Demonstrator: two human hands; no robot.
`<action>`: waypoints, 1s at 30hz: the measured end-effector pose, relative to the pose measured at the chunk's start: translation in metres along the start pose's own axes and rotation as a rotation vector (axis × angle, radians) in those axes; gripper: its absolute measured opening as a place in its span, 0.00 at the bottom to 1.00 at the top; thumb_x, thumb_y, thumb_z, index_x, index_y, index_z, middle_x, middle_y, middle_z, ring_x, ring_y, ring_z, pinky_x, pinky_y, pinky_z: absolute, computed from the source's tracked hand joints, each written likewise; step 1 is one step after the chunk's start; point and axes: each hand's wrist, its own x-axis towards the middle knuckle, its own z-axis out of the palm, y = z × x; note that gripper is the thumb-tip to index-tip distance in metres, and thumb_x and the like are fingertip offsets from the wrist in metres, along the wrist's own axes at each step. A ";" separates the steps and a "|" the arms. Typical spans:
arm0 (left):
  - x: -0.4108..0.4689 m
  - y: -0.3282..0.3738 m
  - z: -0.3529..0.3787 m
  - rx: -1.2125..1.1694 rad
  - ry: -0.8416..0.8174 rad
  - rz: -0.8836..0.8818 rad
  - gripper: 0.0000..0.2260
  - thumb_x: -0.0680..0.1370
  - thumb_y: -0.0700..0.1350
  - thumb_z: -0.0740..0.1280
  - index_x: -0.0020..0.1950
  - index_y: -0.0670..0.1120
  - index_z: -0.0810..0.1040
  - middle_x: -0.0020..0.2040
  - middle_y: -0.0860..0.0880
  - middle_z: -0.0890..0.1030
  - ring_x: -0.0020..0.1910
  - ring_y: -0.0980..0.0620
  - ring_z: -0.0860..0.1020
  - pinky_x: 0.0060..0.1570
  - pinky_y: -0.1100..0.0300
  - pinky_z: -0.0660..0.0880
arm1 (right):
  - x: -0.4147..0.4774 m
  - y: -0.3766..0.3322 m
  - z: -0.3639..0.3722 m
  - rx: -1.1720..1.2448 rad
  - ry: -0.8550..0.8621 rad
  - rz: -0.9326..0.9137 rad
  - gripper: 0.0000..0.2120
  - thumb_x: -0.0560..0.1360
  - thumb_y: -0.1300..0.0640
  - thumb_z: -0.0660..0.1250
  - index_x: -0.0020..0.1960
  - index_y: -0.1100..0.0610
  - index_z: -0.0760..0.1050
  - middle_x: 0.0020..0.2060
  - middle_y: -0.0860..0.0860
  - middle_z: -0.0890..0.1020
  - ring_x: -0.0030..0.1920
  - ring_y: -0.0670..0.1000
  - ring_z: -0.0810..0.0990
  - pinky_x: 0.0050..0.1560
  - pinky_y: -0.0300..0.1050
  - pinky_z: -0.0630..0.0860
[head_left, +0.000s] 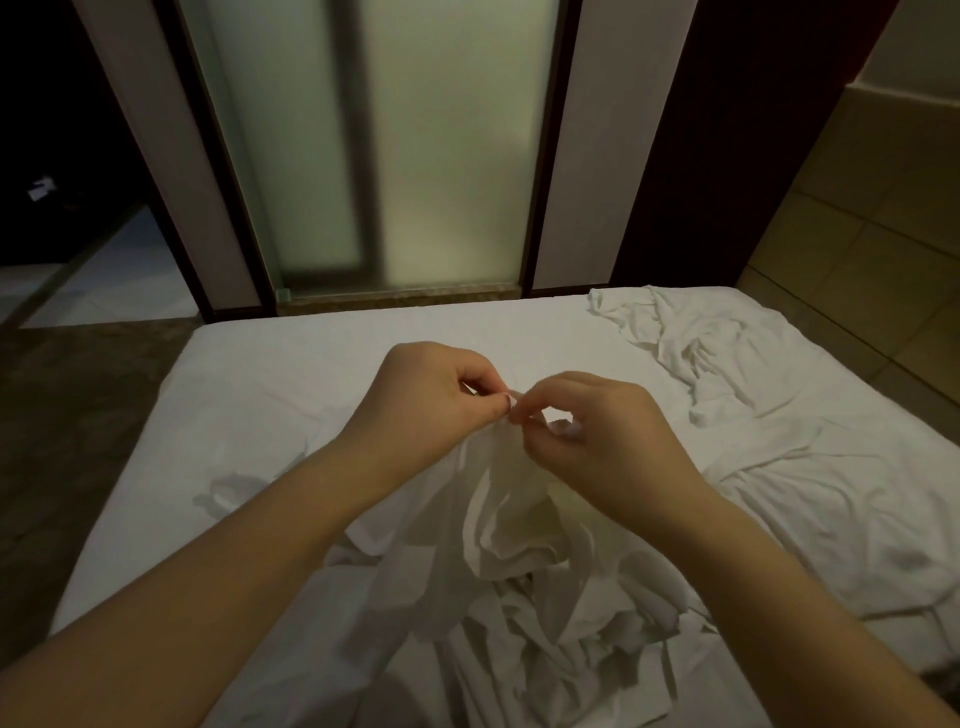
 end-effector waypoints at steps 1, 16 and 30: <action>0.000 0.000 -0.002 0.016 0.018 -0.001 0.03 0.74 0.44 0.71 0.42 0.52 0.82 0.34 0.62 0.75 0.37 0.59 0.76 0.37 0.74 0.70 | 0.000 -0.004 0.001 0.016 -0.013 0.030 0.11 0.73 0.47 0.68 0.53 0.48 0.80 0.50 0.43 0.81 0.44 0.43 0.77 0.50 0.37 0.76; -0.001 -0.027 -0.008 0.080 -0.043 0.137 0.04 0.77 0.47 0.66 0.43 0.54 0.75 0.36 0.62 0.73 0.37 0.60 0.75 0.36 0.77 0.68 | 0.023 -0.014 -0.007 -0.228 -0.023 -0.063 0.12 0.79 0.52 0.60 0.55 0.52 0.81 0.48 0.47 0.82 0.45 0.46 0.76 0.47 0.38 0.72; -0.015 -0.037 0.023 0.139 -0.107 0.217 0.19 0.79 0.55 0.57 0.52 0.44 0.82 0.46 0.49 0.81 0.44 0.54 0.75 0.45 0.63 0.74 | 0.021 -0.002 -0.026 -0.338 -0.199 -0.249 0.12 0.78 0.51 0.59 0.53 0.52 0.80 0.46 0.44 0.77 0.40 0.43 0.75 0.39 0.29 0.69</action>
